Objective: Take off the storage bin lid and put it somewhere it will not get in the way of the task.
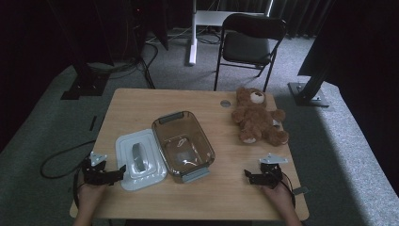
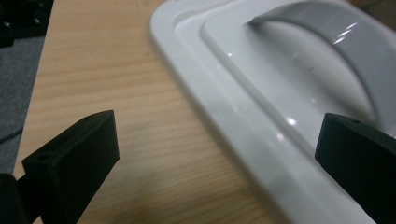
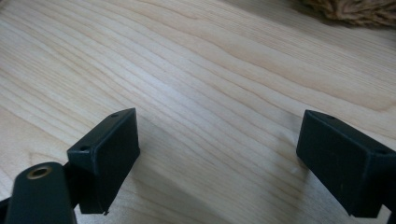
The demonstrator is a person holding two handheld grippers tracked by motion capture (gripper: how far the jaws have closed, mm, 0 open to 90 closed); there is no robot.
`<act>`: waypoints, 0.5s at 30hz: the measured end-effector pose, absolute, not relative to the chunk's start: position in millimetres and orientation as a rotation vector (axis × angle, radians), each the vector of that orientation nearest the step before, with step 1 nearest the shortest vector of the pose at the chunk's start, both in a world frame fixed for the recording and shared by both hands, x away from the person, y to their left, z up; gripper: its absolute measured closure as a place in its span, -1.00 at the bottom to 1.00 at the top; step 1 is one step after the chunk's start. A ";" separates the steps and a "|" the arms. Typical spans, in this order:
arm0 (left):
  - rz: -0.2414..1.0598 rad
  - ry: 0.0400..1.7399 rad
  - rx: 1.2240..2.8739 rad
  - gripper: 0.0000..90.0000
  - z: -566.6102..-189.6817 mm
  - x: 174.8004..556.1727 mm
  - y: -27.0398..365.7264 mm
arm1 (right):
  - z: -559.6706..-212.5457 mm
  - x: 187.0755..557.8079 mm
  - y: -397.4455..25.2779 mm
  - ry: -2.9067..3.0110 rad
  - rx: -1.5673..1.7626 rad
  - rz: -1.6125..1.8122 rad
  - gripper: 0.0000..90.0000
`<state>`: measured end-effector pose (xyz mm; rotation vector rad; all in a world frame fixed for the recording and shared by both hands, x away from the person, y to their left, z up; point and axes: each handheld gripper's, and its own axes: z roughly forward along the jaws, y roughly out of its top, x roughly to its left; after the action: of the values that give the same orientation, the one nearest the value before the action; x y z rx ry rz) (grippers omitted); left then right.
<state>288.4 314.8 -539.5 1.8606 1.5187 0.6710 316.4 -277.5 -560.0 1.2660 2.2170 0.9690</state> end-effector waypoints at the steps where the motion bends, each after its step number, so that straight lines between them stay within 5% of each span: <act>1: 0.672 1.529 1.859 -0.99 -540.7 288.2 315.8 | -559.9 316.1 -278.1 2.205 1.267 0.962 -0.73; 15: 0.648 1.573 1.831 -0.99 -549.8 291.2 324.2 | -517.7 314.9 -288.8 2.081 1.410 1.085 -0.76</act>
<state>291.2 324.2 -549.8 1.8311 1.5732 0.6476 314.9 -288.8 -517.7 1.4097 2.0810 1.0852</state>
